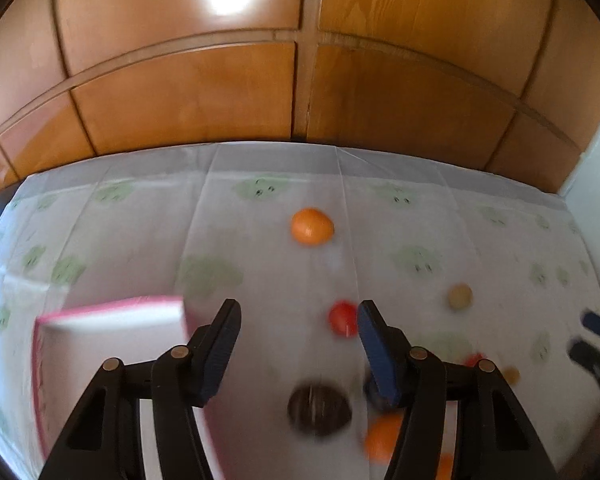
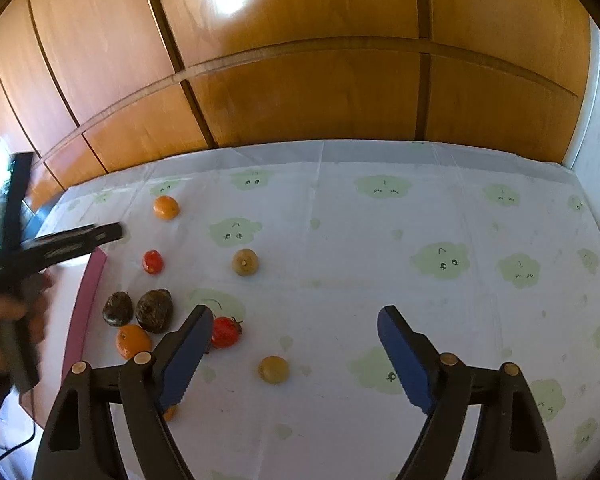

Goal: Organize fruits
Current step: 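Reach the left tool to the small orange and close on it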

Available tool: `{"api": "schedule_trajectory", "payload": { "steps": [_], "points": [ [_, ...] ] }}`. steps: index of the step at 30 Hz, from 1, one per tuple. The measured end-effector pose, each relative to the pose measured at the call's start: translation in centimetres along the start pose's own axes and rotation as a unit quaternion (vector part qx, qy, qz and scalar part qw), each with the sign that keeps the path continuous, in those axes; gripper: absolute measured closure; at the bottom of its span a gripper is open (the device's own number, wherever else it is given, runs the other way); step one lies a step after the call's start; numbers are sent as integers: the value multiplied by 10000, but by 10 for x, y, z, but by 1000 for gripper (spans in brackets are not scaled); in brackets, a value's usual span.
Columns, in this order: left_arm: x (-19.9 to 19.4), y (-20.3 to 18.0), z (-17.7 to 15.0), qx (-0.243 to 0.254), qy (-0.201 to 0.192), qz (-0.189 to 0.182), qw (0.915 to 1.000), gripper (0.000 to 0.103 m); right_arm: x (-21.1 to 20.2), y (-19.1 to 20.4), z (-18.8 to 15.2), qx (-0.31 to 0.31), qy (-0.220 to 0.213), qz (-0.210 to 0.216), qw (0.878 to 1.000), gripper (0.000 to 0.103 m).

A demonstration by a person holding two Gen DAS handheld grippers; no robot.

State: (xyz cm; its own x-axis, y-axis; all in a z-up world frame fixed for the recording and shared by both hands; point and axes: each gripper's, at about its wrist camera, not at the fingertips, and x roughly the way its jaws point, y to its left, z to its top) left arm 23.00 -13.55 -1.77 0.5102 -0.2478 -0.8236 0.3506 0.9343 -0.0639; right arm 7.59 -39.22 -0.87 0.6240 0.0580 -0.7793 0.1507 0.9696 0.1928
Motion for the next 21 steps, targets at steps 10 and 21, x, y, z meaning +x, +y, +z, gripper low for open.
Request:
{"api": "schedule_trajectory", "payload": {
  "steps": [10,21],
  "points": [
    [77,-10,49,107,191,343,9992,36,1,-3,4,145,46,107,9998,18],
    [84,-9,41,17,228,44,9997,63,5,-6,3,100,70,-120,9999,39]
  ]
}}
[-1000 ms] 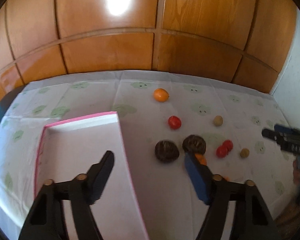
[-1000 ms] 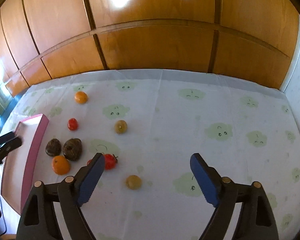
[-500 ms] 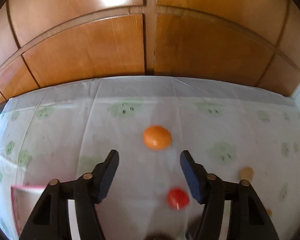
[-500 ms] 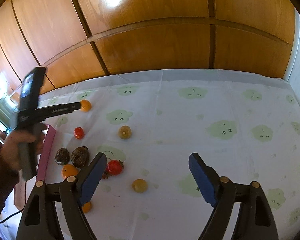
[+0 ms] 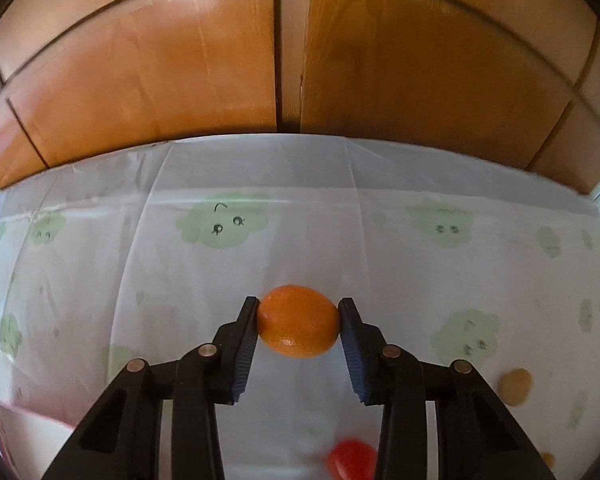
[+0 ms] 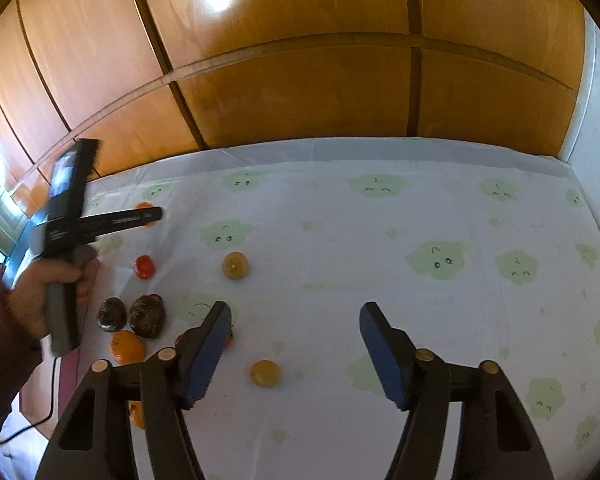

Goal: Organize fruits
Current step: 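Reach the left tool to the small orange and close on it, then carry the orange into the tray with the left tool while the right tool grasps a red tomato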

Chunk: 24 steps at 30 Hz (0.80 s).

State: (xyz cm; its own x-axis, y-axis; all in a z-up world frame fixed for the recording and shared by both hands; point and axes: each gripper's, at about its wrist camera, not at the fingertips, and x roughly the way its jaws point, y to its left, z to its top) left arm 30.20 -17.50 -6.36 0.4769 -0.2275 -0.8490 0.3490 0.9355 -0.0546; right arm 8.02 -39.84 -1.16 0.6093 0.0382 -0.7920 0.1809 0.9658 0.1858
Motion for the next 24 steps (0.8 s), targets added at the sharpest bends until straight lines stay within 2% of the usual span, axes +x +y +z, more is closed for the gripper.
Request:
{"api": "schedule_trajectory", "payload": {
  "steps": [7,11,14,16,19,24],
  "points": [
    [-80,12,-43,-32,-507,-260,9984,63,10,5,-5,-220,226,-159,9994,48],
    [-131,23,-83,-118,-833,-347,9959,63,18,9,-10,-353,416,-180,9984,54],
    [-149,38,-104,-292,-945,-325,9946,63,22,10,-13,-373,513,-103,9979,62],
    [-160,46,-122,-416,-993,-278,9938,63,24,10,-16,-255,621,95,9977,66],
    [-174,63,-156,-613,-976,-181,9932,63,26,15,-19,-143,726,335,9967,68],
    [-178,87,-194,-812,-932,27,9923,63,26,51,-18,-298,728,574,9952,68]
  ]
}}
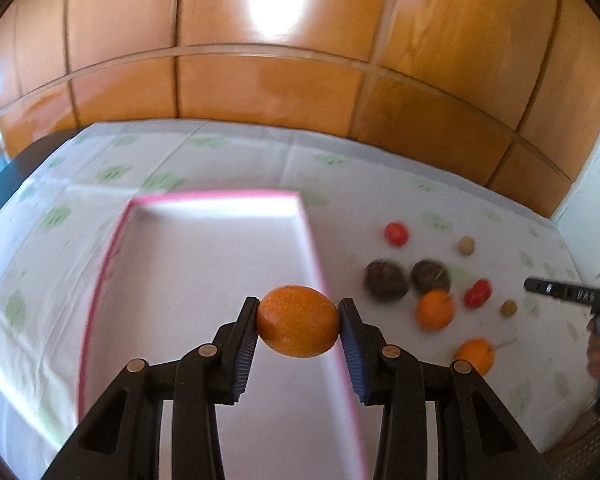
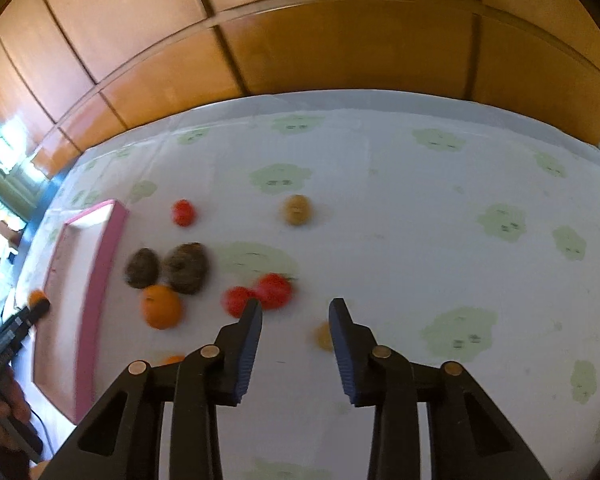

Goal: Organize fruits
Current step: 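Carry the orange into the tray with the left tool while the right tool grasps a red tomato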

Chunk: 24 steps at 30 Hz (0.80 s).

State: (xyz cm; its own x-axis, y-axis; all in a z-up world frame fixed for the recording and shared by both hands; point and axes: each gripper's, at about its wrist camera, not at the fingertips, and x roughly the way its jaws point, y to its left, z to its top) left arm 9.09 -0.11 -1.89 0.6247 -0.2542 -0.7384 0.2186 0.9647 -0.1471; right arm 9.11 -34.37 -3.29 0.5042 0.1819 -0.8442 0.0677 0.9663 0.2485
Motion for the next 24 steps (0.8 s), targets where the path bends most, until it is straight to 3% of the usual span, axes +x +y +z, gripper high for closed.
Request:
{"api": "schedule_trajectory", "payload": {
  "steps": [7,12,18,19,24],
  "points": [
    [-11,39,-30,-305,14,289,9991,63,34,78,34,-487,48,399,9980,68],
    [-20,57,-40,-482,-64,371,9981,63,81,118,61,-667,359,202,9969,68],
    [-27,68,-42,-613,-120,375,9973,63,125,129,74,-693,771,-231,9943,68],
    [-27,69,-42,-618,-118,365,9974,63,128,130,74,-699,782,-276,9941,77],
    [-25,71,-42,-657,-95,337,9972,63,125,134,71,-966,600,-409,9927,79]
  ]
}}
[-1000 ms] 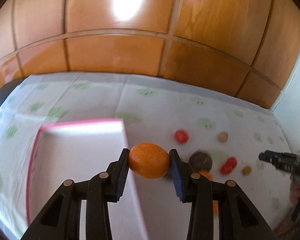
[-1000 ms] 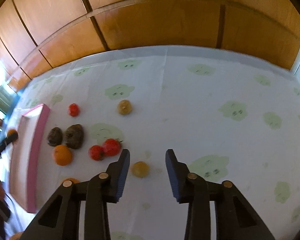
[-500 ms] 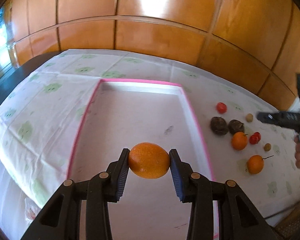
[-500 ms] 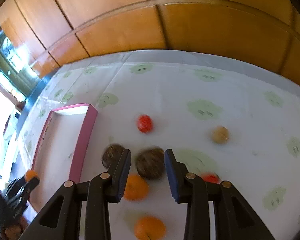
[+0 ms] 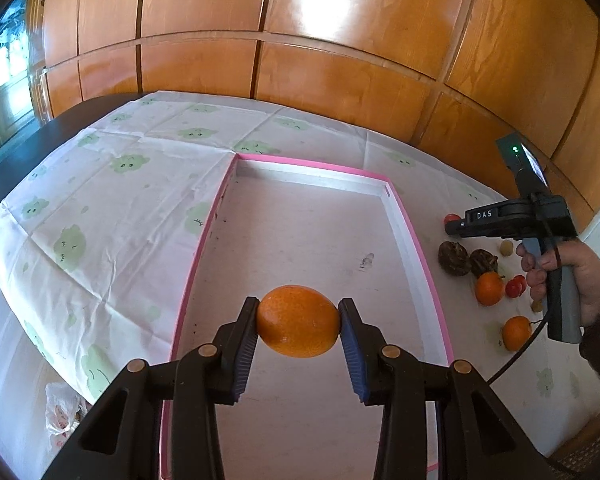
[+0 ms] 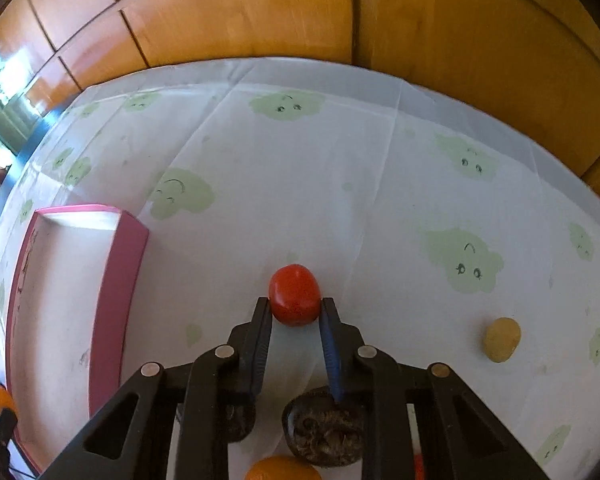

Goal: Organize fruits
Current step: 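Carry the orange into the tray with the left tool while the right tool grasps a red tomato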

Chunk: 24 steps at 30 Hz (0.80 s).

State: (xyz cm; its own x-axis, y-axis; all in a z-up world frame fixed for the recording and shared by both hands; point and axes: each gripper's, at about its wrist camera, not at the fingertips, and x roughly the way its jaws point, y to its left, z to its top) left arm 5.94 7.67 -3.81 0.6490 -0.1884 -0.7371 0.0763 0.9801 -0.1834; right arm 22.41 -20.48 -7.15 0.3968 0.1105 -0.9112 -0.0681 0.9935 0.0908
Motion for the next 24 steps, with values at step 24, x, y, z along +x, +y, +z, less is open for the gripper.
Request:
{"api": "schedule_trajectory", "payload": {
  "steps": [24],
  "points": [
    [-37,-30,7,392,-557,552,9962,63,-78,66,-164,-1007,-157,1144,9882,79]
  ]
}}
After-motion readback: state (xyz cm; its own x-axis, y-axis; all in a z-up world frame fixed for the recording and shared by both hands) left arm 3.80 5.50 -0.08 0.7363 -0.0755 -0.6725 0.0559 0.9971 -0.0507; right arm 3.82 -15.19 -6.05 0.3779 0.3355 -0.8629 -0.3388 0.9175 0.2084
